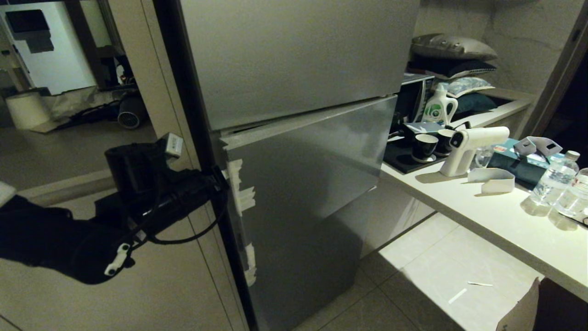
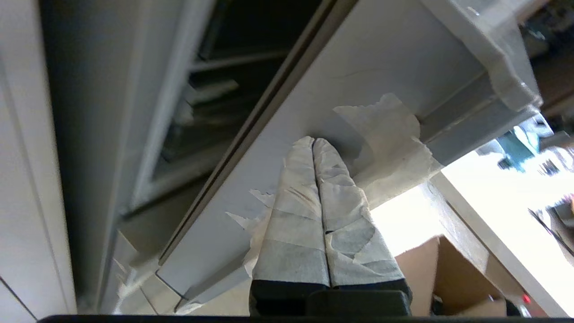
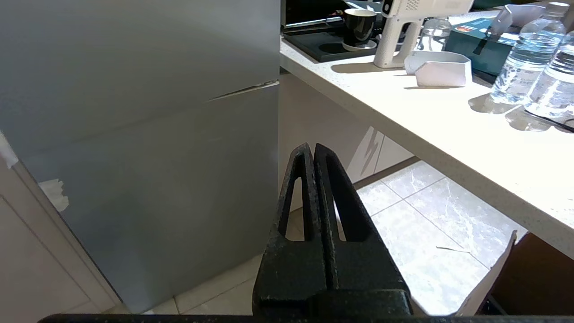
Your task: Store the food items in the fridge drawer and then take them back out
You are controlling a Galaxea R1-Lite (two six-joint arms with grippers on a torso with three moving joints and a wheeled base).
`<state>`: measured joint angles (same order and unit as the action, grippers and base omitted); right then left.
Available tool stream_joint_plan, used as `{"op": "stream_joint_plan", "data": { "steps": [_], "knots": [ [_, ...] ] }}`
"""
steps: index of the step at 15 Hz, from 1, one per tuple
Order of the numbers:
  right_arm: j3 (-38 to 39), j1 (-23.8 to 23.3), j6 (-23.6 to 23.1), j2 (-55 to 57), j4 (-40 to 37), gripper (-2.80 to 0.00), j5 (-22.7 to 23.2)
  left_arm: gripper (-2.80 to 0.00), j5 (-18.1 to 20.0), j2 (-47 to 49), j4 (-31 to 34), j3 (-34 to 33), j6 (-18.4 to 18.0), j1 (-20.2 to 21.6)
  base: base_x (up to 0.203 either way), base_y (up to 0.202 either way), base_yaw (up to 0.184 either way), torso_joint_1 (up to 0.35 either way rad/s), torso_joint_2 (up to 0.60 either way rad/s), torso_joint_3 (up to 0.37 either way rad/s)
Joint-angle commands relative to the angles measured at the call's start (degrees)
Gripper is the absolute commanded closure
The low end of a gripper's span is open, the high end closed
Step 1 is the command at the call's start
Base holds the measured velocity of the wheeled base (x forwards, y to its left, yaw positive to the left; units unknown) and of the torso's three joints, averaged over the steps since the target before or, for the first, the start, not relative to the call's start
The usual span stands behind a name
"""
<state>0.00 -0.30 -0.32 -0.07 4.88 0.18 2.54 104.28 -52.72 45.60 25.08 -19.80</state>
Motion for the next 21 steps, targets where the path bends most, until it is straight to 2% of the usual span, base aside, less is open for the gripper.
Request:
{"op": "stream_joint_plan", "data": {
  "steps": [1, 7, 9, 13, 17, 19, 21],
  "knots": [
    [1.8, 0.0, 0.0, 0.0, 0.0, 0.00, 0.1, 0.00, -0.5, -2.5, -0.2, -2.1, 0.2, -1.7, 0.000, 0.000, 0.000, 0.000, 0.00, 0.000],
    [1.8, 0.0, 0.0, 0.0, 0.0, 0.00, 0.1, 0.00, -0.9, -9.2, -0.1, -7.6, 0.1, -9.9, 0.000, 0.000, 0.000, 0.000, 0.00, 0.000],
    [1.8, 0.0, 0.0, 0.0, 0.0, 0.00, 0.0, 0.00, -1.4, -12.6, 0.0, -10.6, 0.0, -14.3, 0.000, 0.000, 0.000, 0.000, 0.00, 0.000],
    [1.8, 0.0, 0.0, 0.0, 0.0, 0.00, 0.0, 0.00, -4.9, -20.7, 0.0, -16.9, -0.1, -23.0, 0.000, 0.000, 0.000, 0.000, 0.00, 0.000],
    [1.8, 0.0, 0.0, 0.0, 0.0, 0.00, 0.1, 0.00, -5.9, -32.1, 0.8, -22.7, -0.4, -24.5, 0.000, 0.000, 0.000, 0.000, 0.00, 0.000],
    [1.8, 0.0, 0.0, 0.1, 0.0, 0.00, 0.0, 0.00, -8.7, -39.9, 5.0, -22.5, -2.9, -24.2, 0.000, 0.000, 0.000, 0.000, 0.00, 0.000],
    [1.8, 0.0, 0.0, 0.1, 0.0, 0.00, 0.1, 0.00, -13.8, -48.6, 14.0, -19.8, -9.2, -24.0, 0.000, 0.000, 0.000, 0.000, 0.00, 0.000]
  ]
}}
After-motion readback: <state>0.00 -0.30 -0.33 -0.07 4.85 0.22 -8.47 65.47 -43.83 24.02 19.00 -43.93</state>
